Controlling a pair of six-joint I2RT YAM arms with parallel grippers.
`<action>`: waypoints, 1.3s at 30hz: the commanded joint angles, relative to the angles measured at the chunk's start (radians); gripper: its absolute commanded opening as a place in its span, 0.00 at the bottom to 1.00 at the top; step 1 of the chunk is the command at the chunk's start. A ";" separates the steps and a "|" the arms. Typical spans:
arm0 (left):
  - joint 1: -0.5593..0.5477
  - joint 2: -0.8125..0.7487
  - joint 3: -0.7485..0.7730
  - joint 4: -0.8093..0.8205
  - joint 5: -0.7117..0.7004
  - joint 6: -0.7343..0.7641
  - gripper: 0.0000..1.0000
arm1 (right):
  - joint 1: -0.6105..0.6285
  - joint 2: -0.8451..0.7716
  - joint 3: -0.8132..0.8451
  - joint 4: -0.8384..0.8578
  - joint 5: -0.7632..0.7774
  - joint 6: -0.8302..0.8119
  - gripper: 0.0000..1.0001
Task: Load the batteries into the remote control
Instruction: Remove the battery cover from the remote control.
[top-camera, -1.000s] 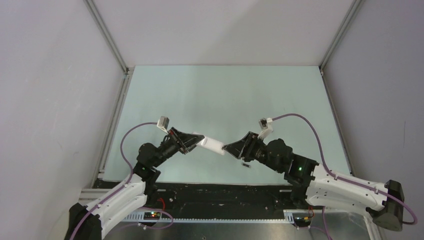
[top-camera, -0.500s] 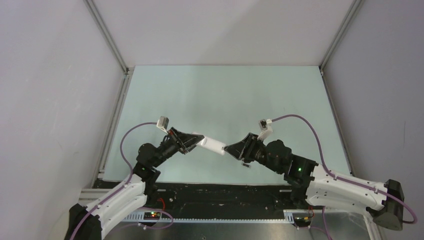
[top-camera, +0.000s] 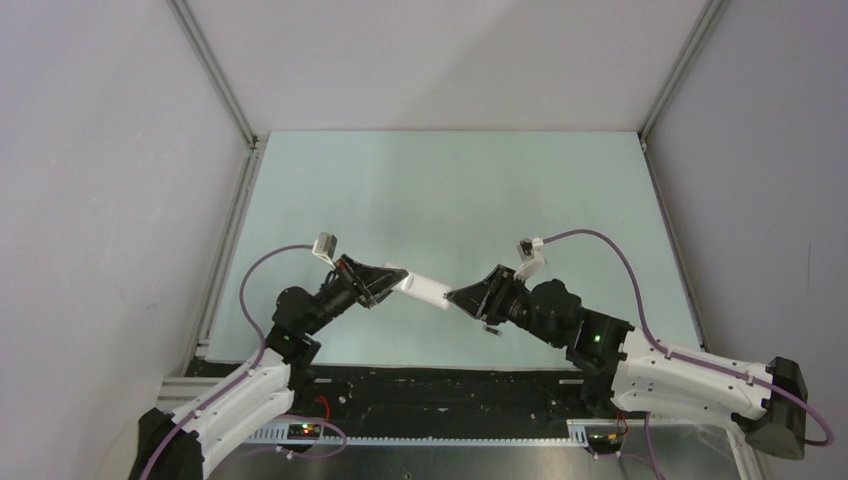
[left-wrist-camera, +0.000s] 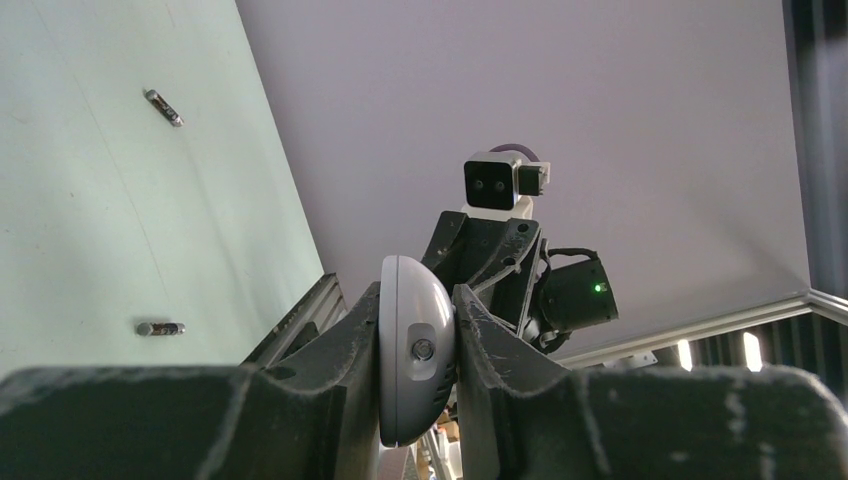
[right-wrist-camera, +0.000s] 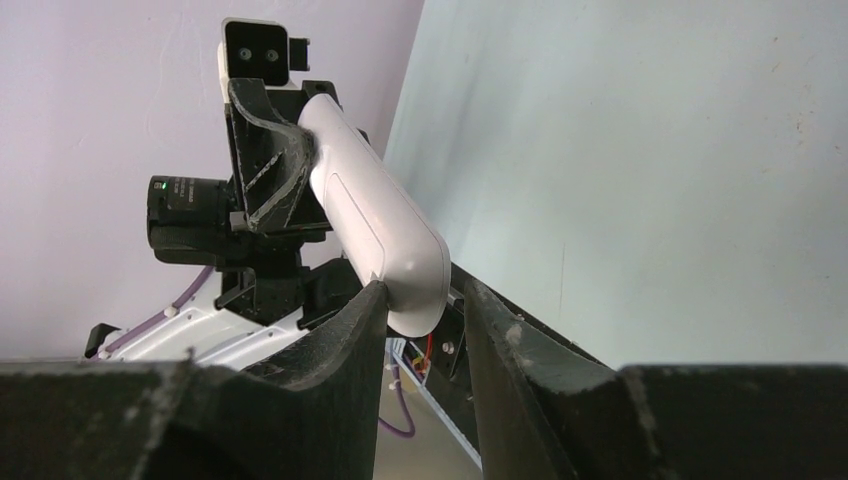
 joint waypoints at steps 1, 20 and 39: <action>-0.004 -0.021 0.002 0.057 0.006 -0.017 0.00 | 0.002 0.019 -0.002 0.009 0.038 0.015 0.38; -0.003 -0.025 0.000 0.057 0.006 -0.018 0.00 | 0.000 0.039 -0.002 0.019 0.038 0.020 0.40; -0.004 -0.018 0.000 0.057 0.004 -0.018 0.00 | -0.013 0.039 -0.002 0.065 0.006 0.004 0.55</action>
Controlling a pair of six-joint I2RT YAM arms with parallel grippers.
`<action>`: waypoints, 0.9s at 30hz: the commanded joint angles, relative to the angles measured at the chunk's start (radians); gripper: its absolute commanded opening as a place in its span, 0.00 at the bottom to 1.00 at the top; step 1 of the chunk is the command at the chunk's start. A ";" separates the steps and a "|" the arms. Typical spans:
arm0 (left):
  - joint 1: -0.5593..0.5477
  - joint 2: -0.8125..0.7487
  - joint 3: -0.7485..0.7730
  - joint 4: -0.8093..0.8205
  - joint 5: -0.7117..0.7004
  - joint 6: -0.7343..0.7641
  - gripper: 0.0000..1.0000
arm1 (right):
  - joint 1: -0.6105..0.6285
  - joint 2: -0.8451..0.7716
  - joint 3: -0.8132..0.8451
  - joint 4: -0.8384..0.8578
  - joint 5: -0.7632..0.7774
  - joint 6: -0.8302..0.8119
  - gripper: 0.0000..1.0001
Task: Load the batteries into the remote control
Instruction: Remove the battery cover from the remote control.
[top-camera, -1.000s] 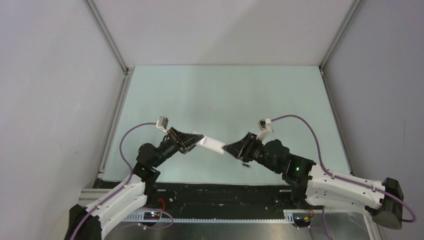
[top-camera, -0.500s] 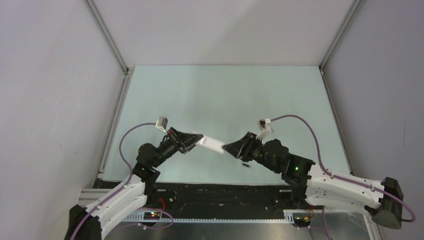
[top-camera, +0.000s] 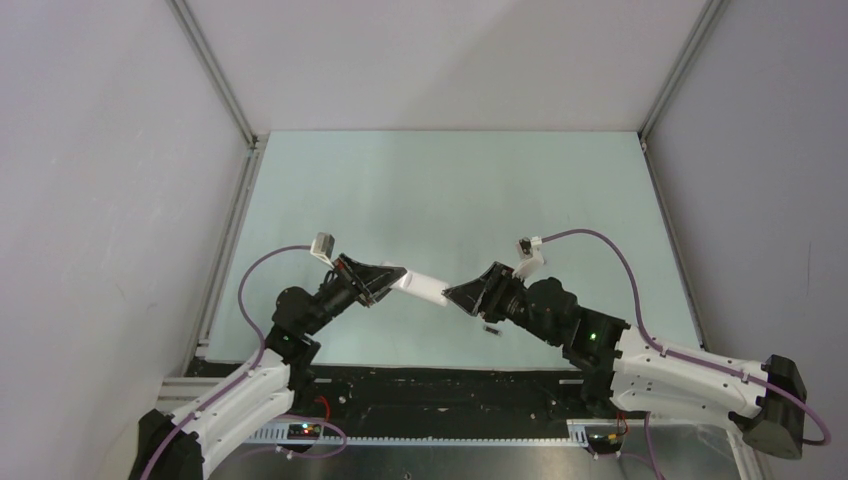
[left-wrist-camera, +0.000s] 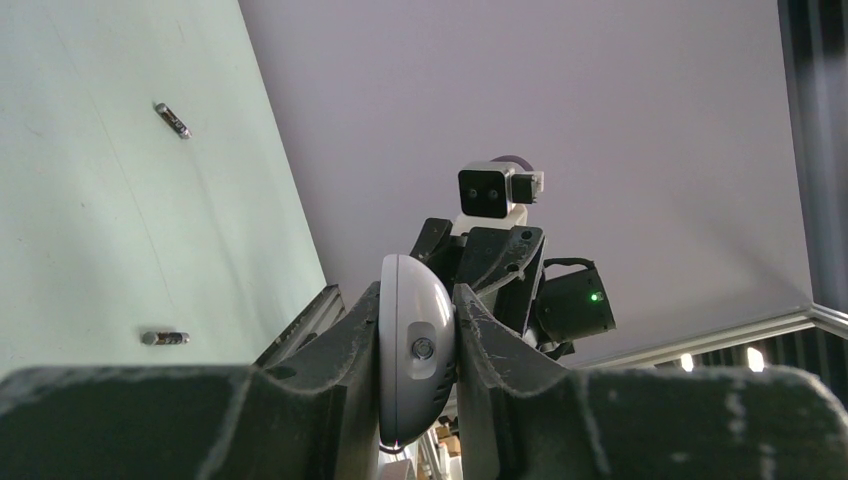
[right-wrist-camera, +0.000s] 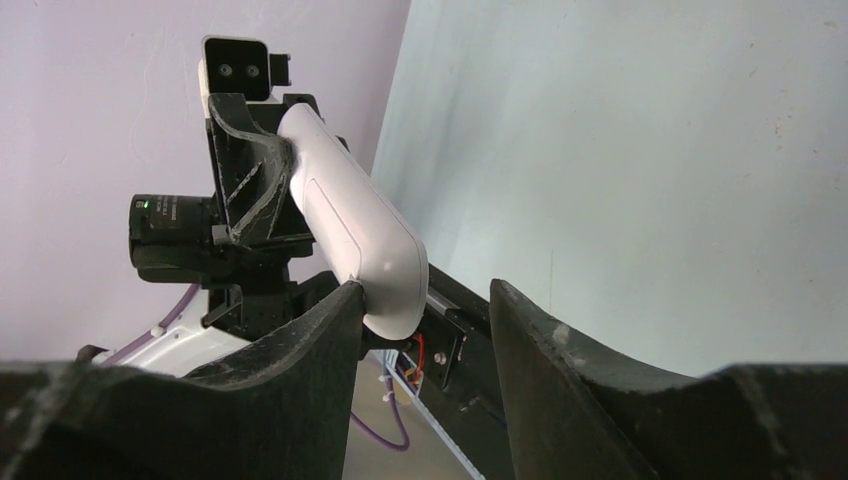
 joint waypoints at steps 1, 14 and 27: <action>-0.006 -0.010 0.001 0.068 0.031 -0.017 0.00 | -0.003 0.009 0.000 0.052 -0.006 -0.012 0.55; -0.005 0.000 -0.003 0.068 0.024 -0.018 0.00 | -0.005 0.000 0.000 0.065 -0.015 -0.039 0.61; -0.006 0.004 -0.011 0.068 0.015 -0.022 0.00 | -0.003 -0.026 -0.001 0.054 -0.006 -0.048 0.62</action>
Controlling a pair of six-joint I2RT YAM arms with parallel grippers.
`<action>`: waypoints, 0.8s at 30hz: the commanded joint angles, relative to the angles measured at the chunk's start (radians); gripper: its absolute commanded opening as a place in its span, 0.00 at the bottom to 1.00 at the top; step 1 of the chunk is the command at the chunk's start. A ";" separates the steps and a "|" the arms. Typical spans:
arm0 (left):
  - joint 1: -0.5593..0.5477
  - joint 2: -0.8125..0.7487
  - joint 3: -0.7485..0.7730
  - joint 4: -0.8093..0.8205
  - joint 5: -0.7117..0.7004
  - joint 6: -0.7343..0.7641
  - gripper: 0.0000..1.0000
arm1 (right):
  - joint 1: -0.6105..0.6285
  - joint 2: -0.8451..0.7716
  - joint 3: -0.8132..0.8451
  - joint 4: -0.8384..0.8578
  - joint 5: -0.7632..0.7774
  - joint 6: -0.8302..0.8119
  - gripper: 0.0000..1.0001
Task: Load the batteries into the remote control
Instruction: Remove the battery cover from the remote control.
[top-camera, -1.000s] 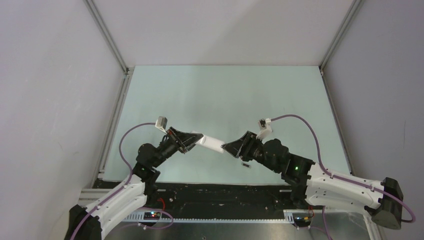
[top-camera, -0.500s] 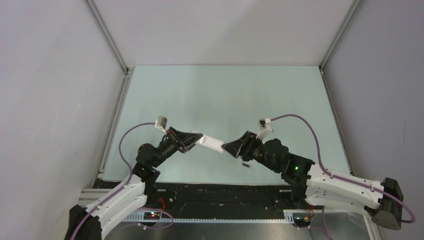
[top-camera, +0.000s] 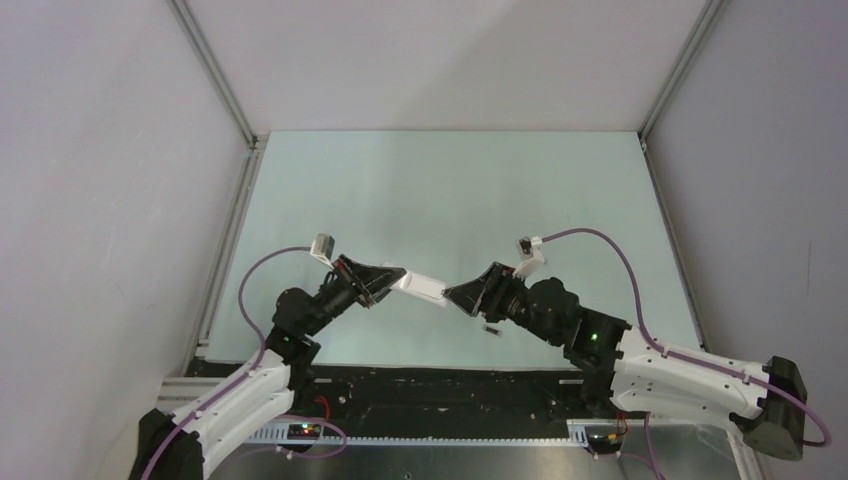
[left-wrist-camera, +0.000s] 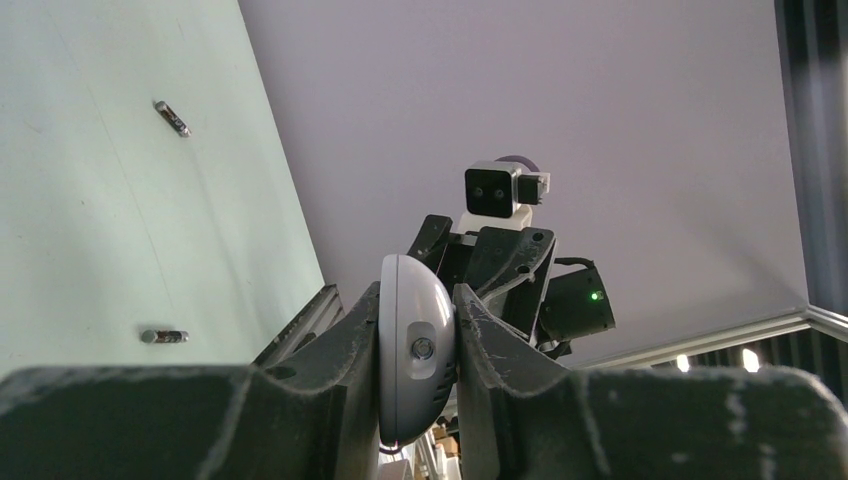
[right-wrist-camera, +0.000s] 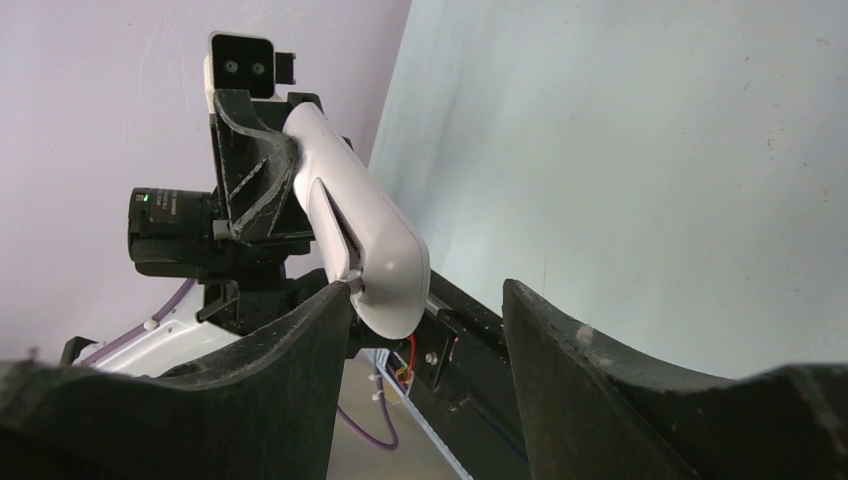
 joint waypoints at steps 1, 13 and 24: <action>-0.008 0.005 0.000 0.053 0.016 -0.014 0.00 | 0.002 -0.020 0.001 0.051 0.001 -0.012 0.62; -0.008 -0.006 -0.003 0.053 0.008 -0.032 0.00 | 0.002 0.000 0.002 0.011 0.011 0.003 0.63; -0.007 -0.011 -0.009 0.053 0.002 -0.035 0.00 | 0.013 -0.029 -0.022 -0.028 0.049 0.018 0.63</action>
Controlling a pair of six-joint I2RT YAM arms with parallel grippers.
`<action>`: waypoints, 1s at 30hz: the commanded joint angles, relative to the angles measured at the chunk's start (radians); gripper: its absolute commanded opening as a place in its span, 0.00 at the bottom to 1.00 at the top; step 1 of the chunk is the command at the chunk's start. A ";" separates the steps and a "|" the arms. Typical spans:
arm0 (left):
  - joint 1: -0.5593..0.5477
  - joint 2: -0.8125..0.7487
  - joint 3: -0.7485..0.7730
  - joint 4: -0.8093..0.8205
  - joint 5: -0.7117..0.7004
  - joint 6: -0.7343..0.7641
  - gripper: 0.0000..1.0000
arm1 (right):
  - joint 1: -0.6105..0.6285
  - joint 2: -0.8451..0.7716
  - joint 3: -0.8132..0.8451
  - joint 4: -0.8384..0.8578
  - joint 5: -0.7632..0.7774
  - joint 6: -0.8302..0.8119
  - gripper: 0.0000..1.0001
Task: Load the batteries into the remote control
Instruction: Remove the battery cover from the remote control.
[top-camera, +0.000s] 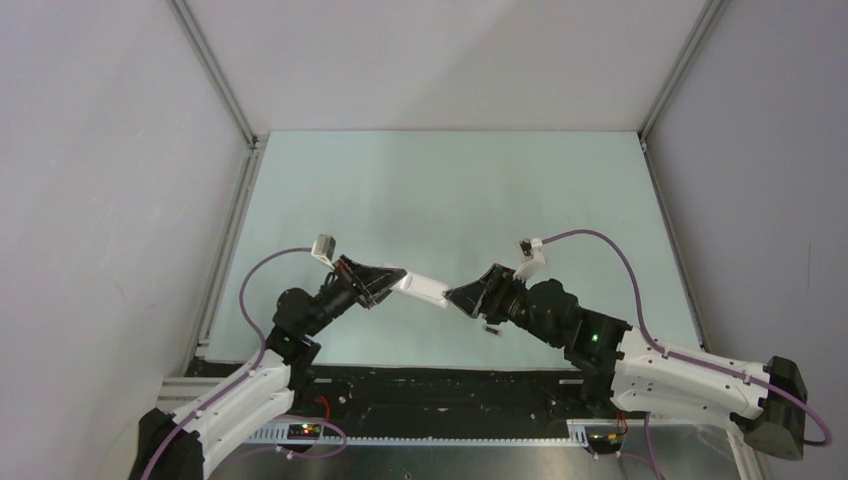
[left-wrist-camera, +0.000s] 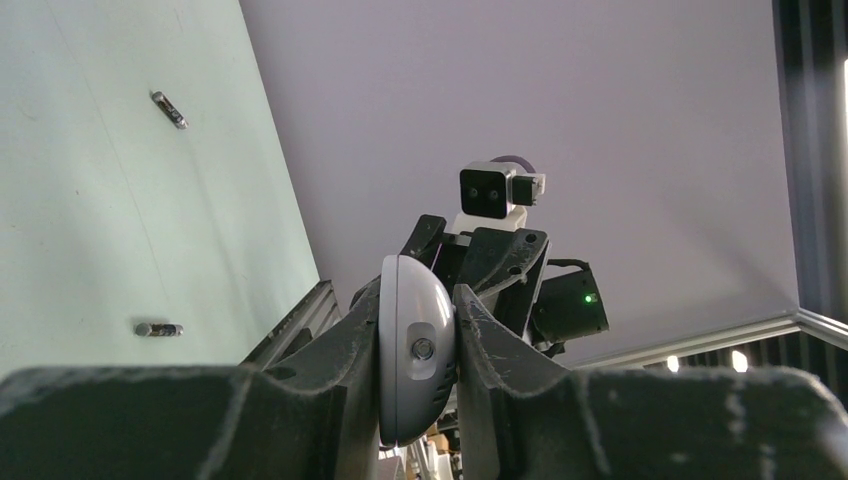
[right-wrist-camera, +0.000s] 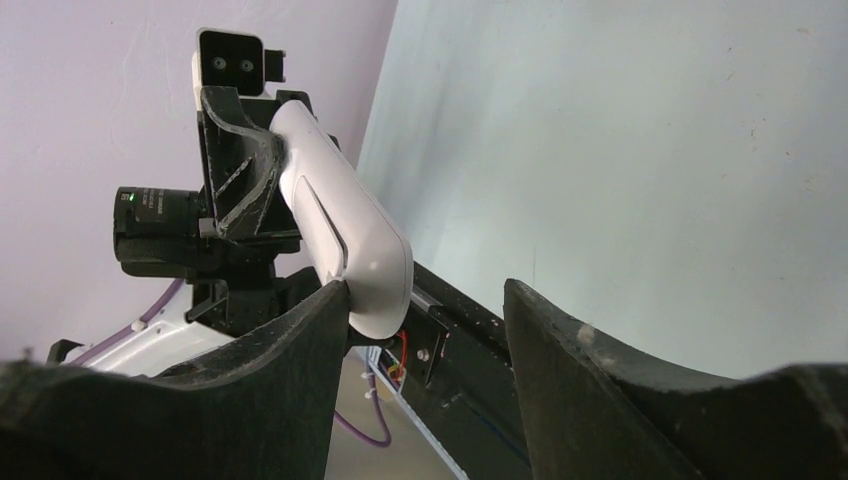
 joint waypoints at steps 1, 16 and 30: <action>-0.006 -0.015 -0.006 0.052 0.001 -0.017 0.00 | 0.008 -0.036 -0.028 0.006 0.036 0.024 0.63; -0.007 -0.018 -0.014 0.053 0.001 -0.017 0.00 | 0.007 -0.076 -0.075 0.045 0.035 0.036 0.64; -0.006 -0.019 -0.015 0.053 0.004 -0.018 0.00 | 0.007 -0.012 -0.075 0.152 0.004 0.029 0.65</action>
